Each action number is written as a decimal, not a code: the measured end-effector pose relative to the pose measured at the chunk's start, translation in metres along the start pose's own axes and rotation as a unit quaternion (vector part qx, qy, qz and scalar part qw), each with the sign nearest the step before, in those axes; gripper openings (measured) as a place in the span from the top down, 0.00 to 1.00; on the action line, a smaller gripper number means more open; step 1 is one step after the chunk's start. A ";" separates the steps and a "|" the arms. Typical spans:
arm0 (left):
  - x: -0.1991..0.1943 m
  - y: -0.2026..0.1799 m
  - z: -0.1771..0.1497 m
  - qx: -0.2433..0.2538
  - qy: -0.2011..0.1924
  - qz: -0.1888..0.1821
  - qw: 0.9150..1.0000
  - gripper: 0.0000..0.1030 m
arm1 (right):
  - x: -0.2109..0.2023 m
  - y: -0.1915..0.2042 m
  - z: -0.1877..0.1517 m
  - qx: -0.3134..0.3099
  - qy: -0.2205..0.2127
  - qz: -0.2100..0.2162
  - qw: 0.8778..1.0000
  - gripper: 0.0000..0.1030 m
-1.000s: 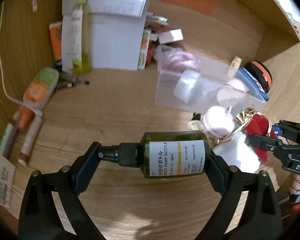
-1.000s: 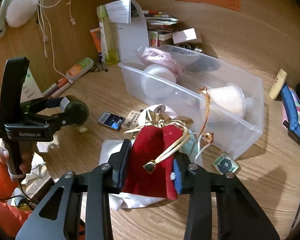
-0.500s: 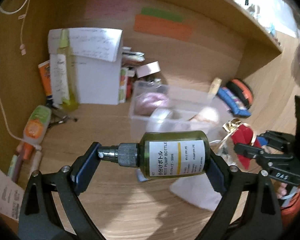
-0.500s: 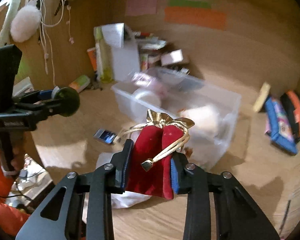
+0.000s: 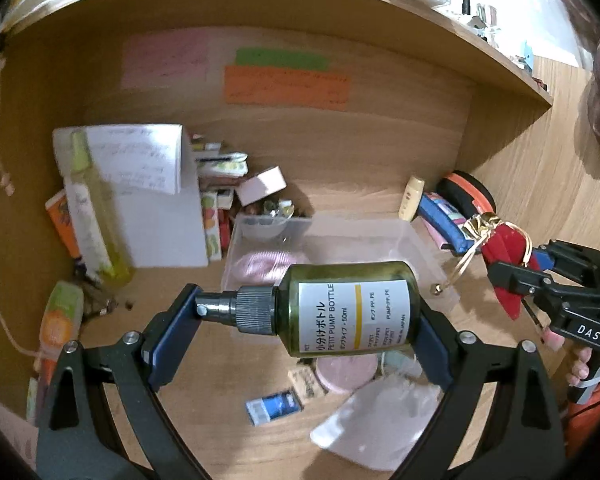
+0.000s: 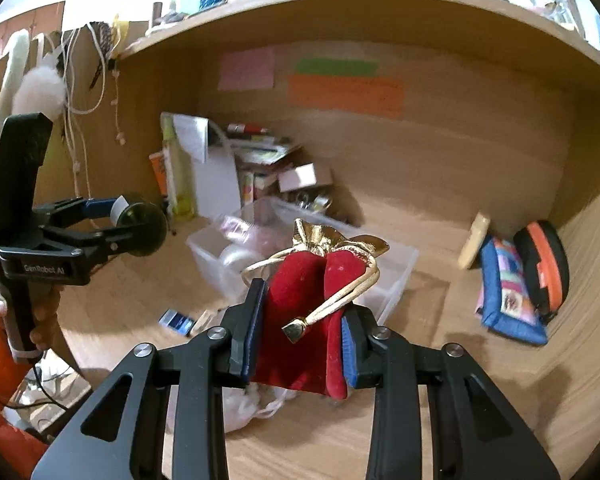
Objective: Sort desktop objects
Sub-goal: 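Carry the green pump bottle and red pouch over the clear box, then open both grippers to drop the bottle and pouch into the box, then reach the left gripper to the blue card pack while the right approaches the green square tag, then close the left gripper on the blue card pack while the right grasps the green tag, then carry the blue card pack and green tag over the clear box, then open both grippers to drop the card pack and tag into the box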
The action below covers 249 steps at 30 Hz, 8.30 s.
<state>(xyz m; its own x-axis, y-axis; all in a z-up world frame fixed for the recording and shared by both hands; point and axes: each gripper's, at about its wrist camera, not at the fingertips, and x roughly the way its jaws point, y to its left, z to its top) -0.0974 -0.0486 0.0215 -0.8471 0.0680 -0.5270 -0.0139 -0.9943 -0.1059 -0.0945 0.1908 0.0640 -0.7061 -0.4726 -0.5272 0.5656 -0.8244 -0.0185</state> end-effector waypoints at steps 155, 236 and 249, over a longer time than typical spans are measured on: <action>0.073 0.025 -0.115 0.028 0.190 0.051 0.980 0.50 | 0.084 -0.022 -0.102 0.073 0.179 -0.028 0.981 0.76; 0.131 -0.042 0.009 0.098 0.102 -0.030 0.989 0.50 | 0.120 -0.044 -0.007 0.070 0.074 0.035 0.994 0.78; 0.111 -0.048 0.014 0.098 0.085 -0.031 0.991 0.41 | 0.112 -0.046 -0.003 0.063 0.070 0.003 0.996 0.73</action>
<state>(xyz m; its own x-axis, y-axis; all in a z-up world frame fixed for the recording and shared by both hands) -0.1984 0.0057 -0.0208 -0.7394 0.1260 -0.6613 -0.1810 -0.9834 0.0150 -0.1983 0.1768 0.0038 -0.6311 -0.4377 -0.6404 0.5057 -0.8582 0.0883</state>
